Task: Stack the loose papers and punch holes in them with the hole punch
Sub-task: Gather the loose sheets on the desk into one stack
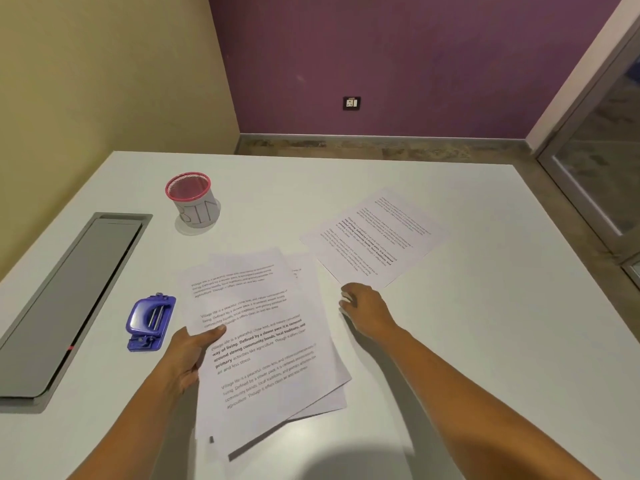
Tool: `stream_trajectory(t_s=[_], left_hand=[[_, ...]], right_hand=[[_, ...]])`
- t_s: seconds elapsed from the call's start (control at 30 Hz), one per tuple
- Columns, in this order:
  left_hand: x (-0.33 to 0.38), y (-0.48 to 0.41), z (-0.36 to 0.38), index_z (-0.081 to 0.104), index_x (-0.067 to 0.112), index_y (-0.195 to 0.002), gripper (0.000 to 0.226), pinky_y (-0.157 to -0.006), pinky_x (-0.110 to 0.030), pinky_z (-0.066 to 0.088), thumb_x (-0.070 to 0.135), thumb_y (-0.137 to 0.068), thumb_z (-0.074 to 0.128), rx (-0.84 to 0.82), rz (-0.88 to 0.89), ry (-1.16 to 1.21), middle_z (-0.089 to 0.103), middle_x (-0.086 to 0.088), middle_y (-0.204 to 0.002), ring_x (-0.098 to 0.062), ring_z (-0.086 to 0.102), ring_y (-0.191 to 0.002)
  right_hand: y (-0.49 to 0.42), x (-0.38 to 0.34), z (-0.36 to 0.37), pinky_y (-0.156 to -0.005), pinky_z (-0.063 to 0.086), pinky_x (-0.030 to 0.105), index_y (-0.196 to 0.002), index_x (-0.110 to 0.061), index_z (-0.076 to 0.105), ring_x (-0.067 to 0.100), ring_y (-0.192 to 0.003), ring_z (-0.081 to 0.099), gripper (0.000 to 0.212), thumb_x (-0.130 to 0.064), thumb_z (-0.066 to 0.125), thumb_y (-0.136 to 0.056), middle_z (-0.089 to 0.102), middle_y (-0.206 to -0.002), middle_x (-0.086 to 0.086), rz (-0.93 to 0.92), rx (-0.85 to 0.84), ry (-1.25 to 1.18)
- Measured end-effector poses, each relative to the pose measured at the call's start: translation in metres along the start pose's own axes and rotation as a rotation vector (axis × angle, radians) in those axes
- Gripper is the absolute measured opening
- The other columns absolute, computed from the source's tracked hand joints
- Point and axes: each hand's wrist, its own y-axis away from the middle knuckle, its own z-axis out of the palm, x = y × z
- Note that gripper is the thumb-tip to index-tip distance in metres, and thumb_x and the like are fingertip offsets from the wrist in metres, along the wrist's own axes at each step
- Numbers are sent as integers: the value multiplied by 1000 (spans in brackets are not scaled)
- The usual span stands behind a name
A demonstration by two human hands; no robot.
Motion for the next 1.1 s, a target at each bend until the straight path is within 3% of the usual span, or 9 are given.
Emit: stream_trajectory(t_s=[0.07,0.13,0.23,0.33,0.43,0.6,0.83,0.97,1.1], left_hand=[[-1,0,-4,62,4,-102,25,-72,-40,56,-8,-81,59,46,9,-31,73,-13,-88,-23,72,-69],[-1,0,-6,61,4,-104,27,-81,-41,50,-9,-80,60,69,8,-30,68,-17,-99,-26,69,-76],[-3,1,-6,60,4,-105,30,-74,-39,52,-9,-79,60,93,-9,-34,66,-17,-101,-25,69,-75],[-5,2,-2,60,4,-106,30,-61,-37,55,-9,-79,60,100,-30,-31,67,-16,-97,-25,71,-68],[-6,3,2,59,5,-110,33,-76,-42,51,-8,-79,61,97,-40,-33,64,-18,-106,-30,65,-86],[-7,6,7,60,4,-110,34,-71,-40,51,-7,-78,63,102,-69,-44,65,-18,-106,-31,64,-87],[-8,7,10,54,-2,-123,44,-90,-49,47,-10,-80,60,68,-71,-74,61,-21,-118,-35,61,-101],[-9,9,18,50,-4,-127,48,-102,-53,40,-12,-80,58,26,-55,-118,58,-22,-126,-37,57,-113],[-14,12,25,50,-5,-126,47,-100,-53,41,-14,-80,56,18,-75,-129,56,-24,-127,-39,56,-114]], right_hand=[[-3,9,4,-113,18,29,-142,-8,29,20,-141,24,52,-22,47,-95,27,-153,8,-41,-70,251],[-4,16,10,-117,14,36,-145,-8,19,20,-144,15,58,-29,42,-96,17,-156,9,-60,-44,443],[-5,25,15,-110,27,35,-142,-4,25,23,-135,36,51,-25,37,-98,36,-148,12,-90,85,589],[1,24,8,-81,45,31,-123,1,50,26,-97,60,32,-6,48,-91,63,-111,16,-135,207,666],[10,17,-1,-41,42,26,-62,0,61,23,-46,56,29,21,73,-47,60,-54,12,-173,356,743],[10,26,-2,-64,35,28,-93,-6,57,17,-75,43,35,20,39,-81,61,-95,12,-68,232,682],[17,29,-3,-64,41,28,-94,-9,59,21,-86,60,25,6,42,-85,64,-96,5,36,308,628],[33,25,4,-57,37,24,-93,-10,67,25,-75,63,26,5,49,-81,69,-87,6,73,478,351],[48,20,4,-64,38,23,-95,-12,68,26,-74,65,16,-6,58,-84,71,-89,7,66,595,166]])
